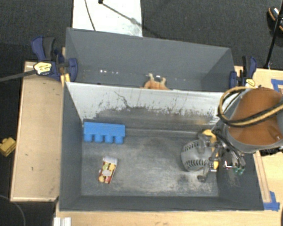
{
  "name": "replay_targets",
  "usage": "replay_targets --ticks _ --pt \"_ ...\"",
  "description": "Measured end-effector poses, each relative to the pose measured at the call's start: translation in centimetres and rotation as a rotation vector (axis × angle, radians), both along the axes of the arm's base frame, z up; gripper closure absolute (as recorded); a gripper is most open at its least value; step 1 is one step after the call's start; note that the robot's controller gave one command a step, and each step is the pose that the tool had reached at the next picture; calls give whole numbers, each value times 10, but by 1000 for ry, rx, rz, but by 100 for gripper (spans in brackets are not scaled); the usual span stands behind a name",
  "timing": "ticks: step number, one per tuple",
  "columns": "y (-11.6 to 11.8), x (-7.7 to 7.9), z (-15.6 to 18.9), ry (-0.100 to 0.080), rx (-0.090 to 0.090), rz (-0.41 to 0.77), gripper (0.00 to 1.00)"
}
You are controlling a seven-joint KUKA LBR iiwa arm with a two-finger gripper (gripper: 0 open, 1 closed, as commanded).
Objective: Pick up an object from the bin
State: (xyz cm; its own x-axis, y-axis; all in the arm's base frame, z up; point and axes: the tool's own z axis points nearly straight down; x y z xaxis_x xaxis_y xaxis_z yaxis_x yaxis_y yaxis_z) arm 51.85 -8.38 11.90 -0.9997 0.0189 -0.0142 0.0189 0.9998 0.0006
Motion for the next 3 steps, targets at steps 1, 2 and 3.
replay_targets --ticks 1,2,3 --pt "-3 -1 -24 -18 -3 64 0" --pt "-13 34 -35 -9 2 19 100" --pt "-13 34 -35 -9 2 19 100"
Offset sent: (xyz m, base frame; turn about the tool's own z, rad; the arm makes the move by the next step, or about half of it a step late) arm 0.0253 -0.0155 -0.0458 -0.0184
